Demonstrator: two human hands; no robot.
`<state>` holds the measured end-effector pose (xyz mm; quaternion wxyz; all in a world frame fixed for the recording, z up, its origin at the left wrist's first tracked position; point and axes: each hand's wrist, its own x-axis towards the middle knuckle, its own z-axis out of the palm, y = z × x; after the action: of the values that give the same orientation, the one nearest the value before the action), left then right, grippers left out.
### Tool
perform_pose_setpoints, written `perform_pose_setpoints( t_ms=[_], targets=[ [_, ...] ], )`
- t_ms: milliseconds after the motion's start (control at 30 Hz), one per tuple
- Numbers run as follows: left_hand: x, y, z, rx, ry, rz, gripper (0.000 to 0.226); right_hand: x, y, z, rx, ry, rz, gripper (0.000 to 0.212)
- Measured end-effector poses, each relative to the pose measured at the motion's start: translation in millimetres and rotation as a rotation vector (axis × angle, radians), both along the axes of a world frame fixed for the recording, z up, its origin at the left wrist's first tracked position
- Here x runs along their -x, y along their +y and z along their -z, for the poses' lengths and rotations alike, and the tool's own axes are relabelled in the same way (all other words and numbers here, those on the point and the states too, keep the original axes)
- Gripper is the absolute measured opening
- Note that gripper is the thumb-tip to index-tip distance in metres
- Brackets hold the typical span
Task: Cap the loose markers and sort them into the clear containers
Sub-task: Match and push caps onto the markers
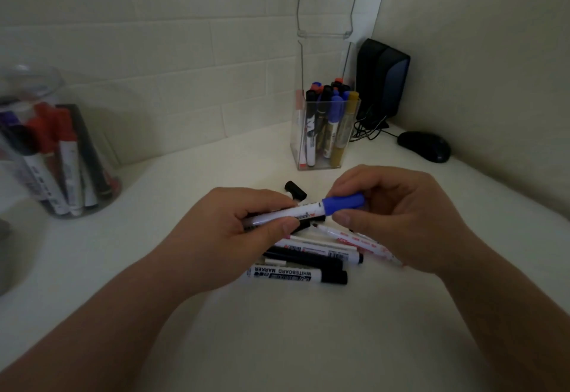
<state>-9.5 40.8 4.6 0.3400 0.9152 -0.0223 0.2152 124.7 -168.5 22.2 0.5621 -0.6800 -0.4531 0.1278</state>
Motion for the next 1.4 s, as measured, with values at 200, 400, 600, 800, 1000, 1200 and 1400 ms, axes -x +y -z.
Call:
perform_pose_setpoints(
  t_ms=[200,400,600,800,1000,1200,1400],
  targets=[
    [0,-2,1,-0.099,-0.058,0.013,0.034,6,4,-2,0.069,-0.002,0.031,0.024],
    [1,-3,0,-0.181,-0.138,0.012,0.029,15,10,-6,0.100,0.100,0.062,0.017],
    [-3,-15,-1,-0.298,0.065,-0.022,0.023,18,19,1,0.159,0.119,0.081,0.006],
    [-5,-23,-2,-0.094,0.144,0.051,0.018,24,23,-1,0.063,0.178,0.112,0.027],
    [-6,-16,-1,-0.055,0.156,0.083,0.030,20,19,6,0.018,0.138,0.096,0.027],
    [-5,-15,-2,-0.024,0.161,0.075,0.038,20,17,3,0.015,0.084,0.090,0.024],
    [-7,-19,2,-0.018,0.178,0.061,0.017,20,13,0,0.048,0.055,0.092,0.020]
  ],
)
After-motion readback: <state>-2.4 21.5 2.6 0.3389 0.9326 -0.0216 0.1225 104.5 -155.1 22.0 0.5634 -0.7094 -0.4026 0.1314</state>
